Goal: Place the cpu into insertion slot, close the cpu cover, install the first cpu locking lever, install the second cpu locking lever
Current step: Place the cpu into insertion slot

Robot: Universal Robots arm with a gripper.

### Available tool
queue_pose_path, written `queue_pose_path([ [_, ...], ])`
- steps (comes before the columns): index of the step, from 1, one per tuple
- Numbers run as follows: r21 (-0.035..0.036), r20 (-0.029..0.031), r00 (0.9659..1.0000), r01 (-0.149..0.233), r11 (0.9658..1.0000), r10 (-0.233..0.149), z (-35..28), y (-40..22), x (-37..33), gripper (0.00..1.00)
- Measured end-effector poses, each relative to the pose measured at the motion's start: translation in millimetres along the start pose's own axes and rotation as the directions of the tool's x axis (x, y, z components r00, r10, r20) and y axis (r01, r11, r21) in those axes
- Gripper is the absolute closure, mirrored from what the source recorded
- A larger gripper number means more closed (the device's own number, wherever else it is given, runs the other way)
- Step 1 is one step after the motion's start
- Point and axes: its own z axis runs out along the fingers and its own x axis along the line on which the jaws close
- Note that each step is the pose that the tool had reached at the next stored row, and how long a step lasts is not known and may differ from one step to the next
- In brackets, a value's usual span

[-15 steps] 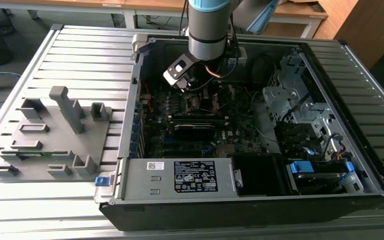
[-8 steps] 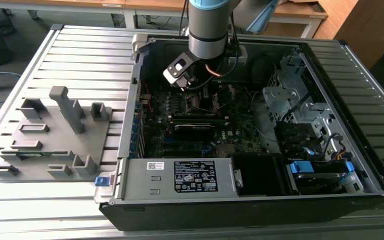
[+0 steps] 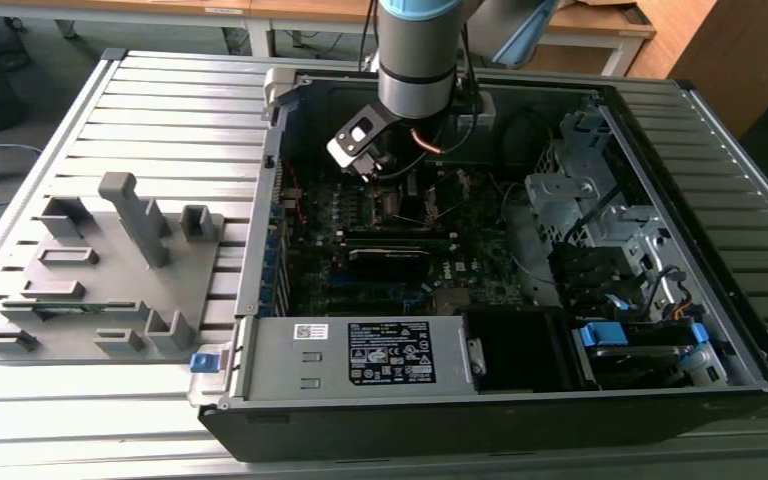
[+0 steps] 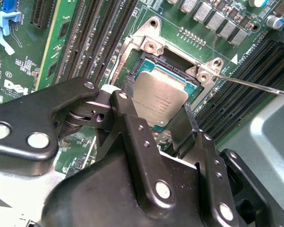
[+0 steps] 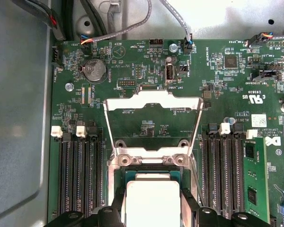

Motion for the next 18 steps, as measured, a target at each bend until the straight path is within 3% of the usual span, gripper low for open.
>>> queue_pose_path([
  [18, 0.0001, 0.0002, 1.0, 0.0, 1.0, 0.0, 3.4, -0.2, -0.1, 0.46],
])
